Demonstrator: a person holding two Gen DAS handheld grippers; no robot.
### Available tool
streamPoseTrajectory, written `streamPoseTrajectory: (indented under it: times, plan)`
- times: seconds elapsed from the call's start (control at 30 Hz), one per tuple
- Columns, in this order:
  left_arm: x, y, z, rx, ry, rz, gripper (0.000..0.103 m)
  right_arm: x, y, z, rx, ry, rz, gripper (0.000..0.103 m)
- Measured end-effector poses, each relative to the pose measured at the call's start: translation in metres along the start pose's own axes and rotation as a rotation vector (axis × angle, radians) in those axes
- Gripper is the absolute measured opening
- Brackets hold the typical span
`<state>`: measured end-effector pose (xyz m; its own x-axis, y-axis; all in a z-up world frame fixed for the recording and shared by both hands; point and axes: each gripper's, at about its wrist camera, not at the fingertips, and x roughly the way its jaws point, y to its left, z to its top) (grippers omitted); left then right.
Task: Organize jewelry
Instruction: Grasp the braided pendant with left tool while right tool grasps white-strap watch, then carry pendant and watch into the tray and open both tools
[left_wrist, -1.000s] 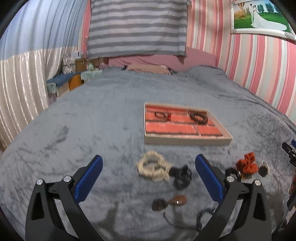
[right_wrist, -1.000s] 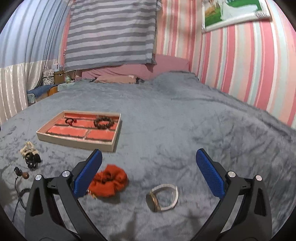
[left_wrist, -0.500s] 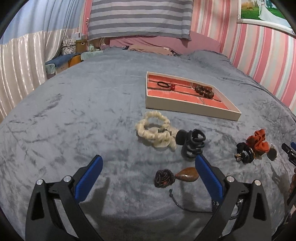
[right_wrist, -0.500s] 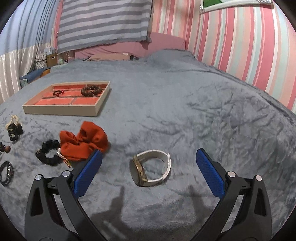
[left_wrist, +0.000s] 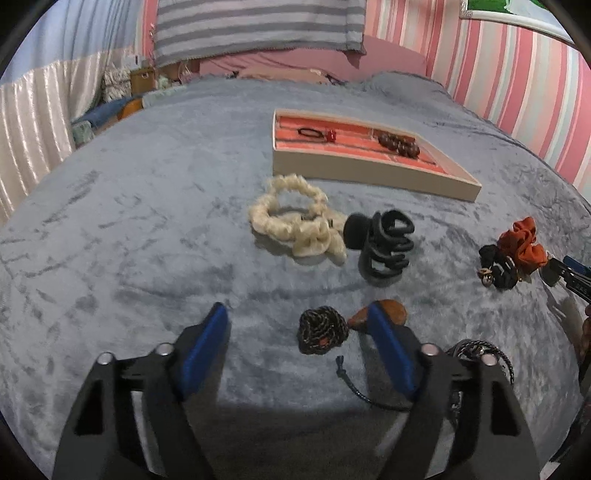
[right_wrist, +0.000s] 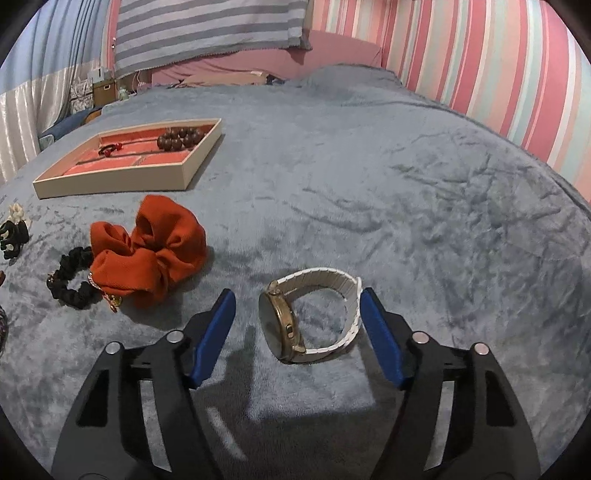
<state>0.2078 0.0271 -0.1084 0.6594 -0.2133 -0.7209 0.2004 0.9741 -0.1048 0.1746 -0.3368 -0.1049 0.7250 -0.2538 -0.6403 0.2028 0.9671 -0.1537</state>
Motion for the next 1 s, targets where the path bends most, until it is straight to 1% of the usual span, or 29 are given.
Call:
streamPoseTrajectory:
  times: [0.07, 0.1, 0.2, 0.27, 0.3, 0.33, 0.37, 0.4, 0.43, 0.53, 0.7, 0.73, 1.0]
  plan:
    - [0.005, 0.002, 0.0, -0.011, 0.018, -0.018, 0.069, 0.002, 0.001, 0.0, -0.001, 0.009, 0.002, 0.062]
    - [0.006, 0.003, 0.0, -0.015, 0.02, -0.023, 0.068, 0.003, 0.001, 0.0, -0.001, 0.012, 0.003, 0.062]
    - [0.007, 0.003, 0.0, -0.014, 0.023, -0.042, 0.063, 0.008, 0.001, 0.0, -0.002, 0.03, 0.013, 0.054]
    - [0.009, 0.002, 0.0, -0.011, 0.028, -0.056, 0.052, 0.012, 0.001, 0.001, 0.002, 0.042, 0.021, 0.047]
    - [0.01, 0.001, 0.0, -0.01, 0.028, -0.061, 0.048, 0.013, 0.001, 0.001, 0.003, 0.047, 0.026, 0.046]
    - [0.01, 0.001, 0.0, -0.008, 0.029, -0.066, 0.042, 0.015, 0.001, 0.001, 0.003, 0.053, 0.03, 0.043]
    - [0.01, 0.002, 0.0, -0.009, 0.029, -0.072, 0.038, 0.016, 0.001, 0.001, 0.003, 0.06, 0.032, 0.039]
    - [0.01, 0.001, 0.0, -0.009, 0.03, -0.087, 0.034, 0.018, 0.001, 0.0, 0.003, 0.068, 0.035, 0.036]
    - [0.011, 0.001, 0.0, -0.006, 0.036, -0.113, 0.027, 0.019, 0.001, 0.0, 0.004, 0.071, 0.041, 0.033]
    - [0.01, -0.002, -0.001, 0.01, 0.031, -0.101, 0.027, 0.02, 0.002, 0.0, 0.003, 0.073, 0.063, 0.026]
    - [0.008, -0.003, -0.001, 0.009, 0.024, -0.105, 0.025, 0.019, 0.001, 0.001, 0.006, 0.07, 0.084, 0.018]
    - [0.008, -0.003, -0.001, 0.009, 0.022, -0.105, 0.025, 0.019, 0.001, 0.001, 0.009, 0.068, 0.089, 0.015]
    - [0.0, -0.008, 0.0, 0.023, -0.011, -0.093, 0.024, 0.013, 0.001, 0.001, 0.007, 0.04, 0.082, 0.014]
